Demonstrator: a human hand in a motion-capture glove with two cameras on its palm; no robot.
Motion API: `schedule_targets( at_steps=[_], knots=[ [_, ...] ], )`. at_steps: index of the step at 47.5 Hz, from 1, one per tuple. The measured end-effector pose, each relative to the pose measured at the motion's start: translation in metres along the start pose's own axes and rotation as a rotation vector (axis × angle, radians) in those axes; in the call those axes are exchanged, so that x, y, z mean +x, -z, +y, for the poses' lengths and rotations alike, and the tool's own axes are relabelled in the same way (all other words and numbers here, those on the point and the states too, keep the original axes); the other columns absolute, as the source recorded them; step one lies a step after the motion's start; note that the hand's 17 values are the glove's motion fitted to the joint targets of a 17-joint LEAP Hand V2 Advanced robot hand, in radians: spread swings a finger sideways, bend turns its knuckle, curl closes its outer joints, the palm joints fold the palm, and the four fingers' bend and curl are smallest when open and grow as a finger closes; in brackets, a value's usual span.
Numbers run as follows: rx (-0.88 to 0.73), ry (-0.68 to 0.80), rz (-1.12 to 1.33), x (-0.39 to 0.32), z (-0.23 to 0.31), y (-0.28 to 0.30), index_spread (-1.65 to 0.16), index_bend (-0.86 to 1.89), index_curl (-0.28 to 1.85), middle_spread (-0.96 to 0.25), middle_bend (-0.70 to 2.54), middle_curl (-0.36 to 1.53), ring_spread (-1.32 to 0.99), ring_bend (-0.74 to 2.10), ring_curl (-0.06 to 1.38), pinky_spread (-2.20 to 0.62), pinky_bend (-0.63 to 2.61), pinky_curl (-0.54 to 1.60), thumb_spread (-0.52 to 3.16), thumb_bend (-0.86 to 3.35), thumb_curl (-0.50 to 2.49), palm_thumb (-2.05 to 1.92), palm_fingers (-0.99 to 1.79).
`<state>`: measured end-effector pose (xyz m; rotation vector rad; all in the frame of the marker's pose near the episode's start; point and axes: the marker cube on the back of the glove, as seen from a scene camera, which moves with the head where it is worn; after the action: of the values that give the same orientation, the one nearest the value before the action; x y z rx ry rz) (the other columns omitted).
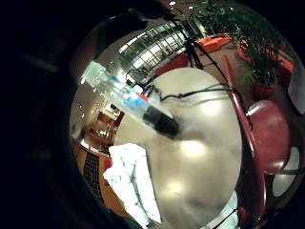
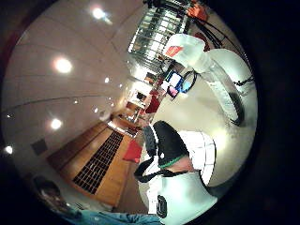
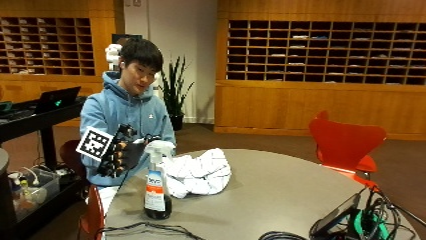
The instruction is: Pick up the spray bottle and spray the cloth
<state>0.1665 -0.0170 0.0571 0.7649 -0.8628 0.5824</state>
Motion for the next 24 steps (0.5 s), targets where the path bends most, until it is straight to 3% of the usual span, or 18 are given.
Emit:
schedule_targets(
  at_steps=[7, 24],
  knots=[
    [0.020, -0.117, -0.034, 0.007, -0.007, -0.014, -0.15, 0.12, 0.17, 0.19, 0.22, 0.32, 0.18, 0.45, 0.28, 0.28, 0.67, 0.35, 1.01, -0.02, 0.34, 0.61, 0.01],
    [-0.024, -0.241, -0.040, 0.026, -0.028, -0.041, -0.13, 0.12, 0.18, 0.20, 0.23, 0.33, 0.19, 0.46, 0.28, 0.27, 0.63, 0.34, 0.99, -0.02, 0.35, 0.64, 0.00]
  ],
)
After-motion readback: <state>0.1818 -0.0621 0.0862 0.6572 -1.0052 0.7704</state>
